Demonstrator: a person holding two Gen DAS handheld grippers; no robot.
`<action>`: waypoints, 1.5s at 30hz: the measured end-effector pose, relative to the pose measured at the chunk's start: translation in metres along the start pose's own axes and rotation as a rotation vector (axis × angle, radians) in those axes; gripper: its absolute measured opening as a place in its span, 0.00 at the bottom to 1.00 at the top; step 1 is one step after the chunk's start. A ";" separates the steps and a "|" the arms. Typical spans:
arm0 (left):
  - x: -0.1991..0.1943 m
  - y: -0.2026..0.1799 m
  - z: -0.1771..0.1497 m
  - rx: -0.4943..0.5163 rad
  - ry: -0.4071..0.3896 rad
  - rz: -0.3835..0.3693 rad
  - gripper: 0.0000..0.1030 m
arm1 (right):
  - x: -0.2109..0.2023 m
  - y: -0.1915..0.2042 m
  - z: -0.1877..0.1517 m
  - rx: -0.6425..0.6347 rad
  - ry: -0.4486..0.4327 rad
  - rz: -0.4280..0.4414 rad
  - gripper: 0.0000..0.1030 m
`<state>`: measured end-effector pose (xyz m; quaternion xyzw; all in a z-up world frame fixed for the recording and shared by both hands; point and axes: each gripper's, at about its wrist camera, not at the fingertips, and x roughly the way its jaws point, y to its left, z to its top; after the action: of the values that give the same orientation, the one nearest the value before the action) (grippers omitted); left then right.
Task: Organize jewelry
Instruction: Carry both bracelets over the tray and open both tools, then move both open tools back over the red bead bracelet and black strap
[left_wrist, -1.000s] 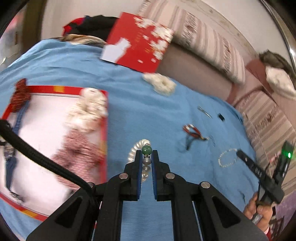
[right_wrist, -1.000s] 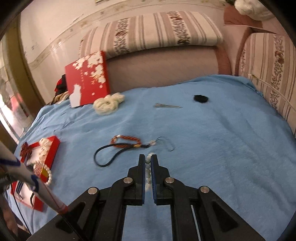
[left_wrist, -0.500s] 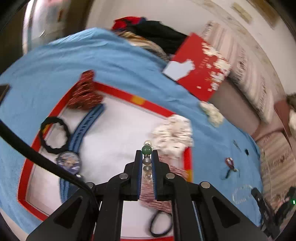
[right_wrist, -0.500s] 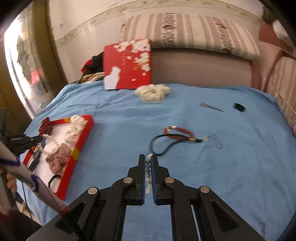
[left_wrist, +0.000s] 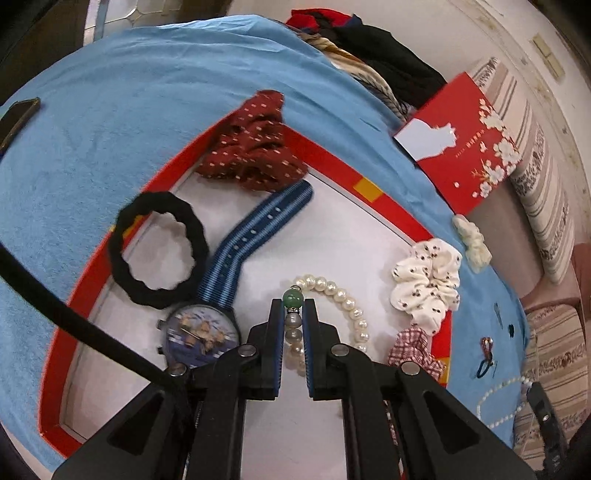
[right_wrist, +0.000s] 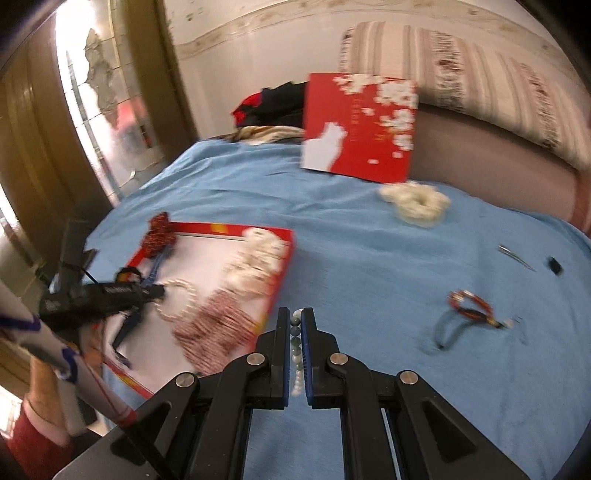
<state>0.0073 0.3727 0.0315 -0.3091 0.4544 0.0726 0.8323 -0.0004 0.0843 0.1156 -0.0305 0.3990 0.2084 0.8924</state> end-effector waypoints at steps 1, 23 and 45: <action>-0.001 0.003 0.000 -0.014 0.002 -0.007 0.09 | 0.007 0.009 0.007 -0.004 0.011 0.020 0.06; -0.034 0.038 0.009 -0.161 -0.067 -0.091 0.32 | 0.185 0.110 0.068 -0.002 0.223 0.081 0.08; -0.059 -0.091 -0.058 0.191 -0.131 -0.126 0.57 | 0.005 -0.129 -0.016 0.135 0.141 -0.289 0.38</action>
<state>-0.0316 0.2759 0.0971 -0.2511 0.3837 -0.0035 0.8886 0.0426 -0.0350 0.0871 -0.0423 0.4652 0.0479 0.8829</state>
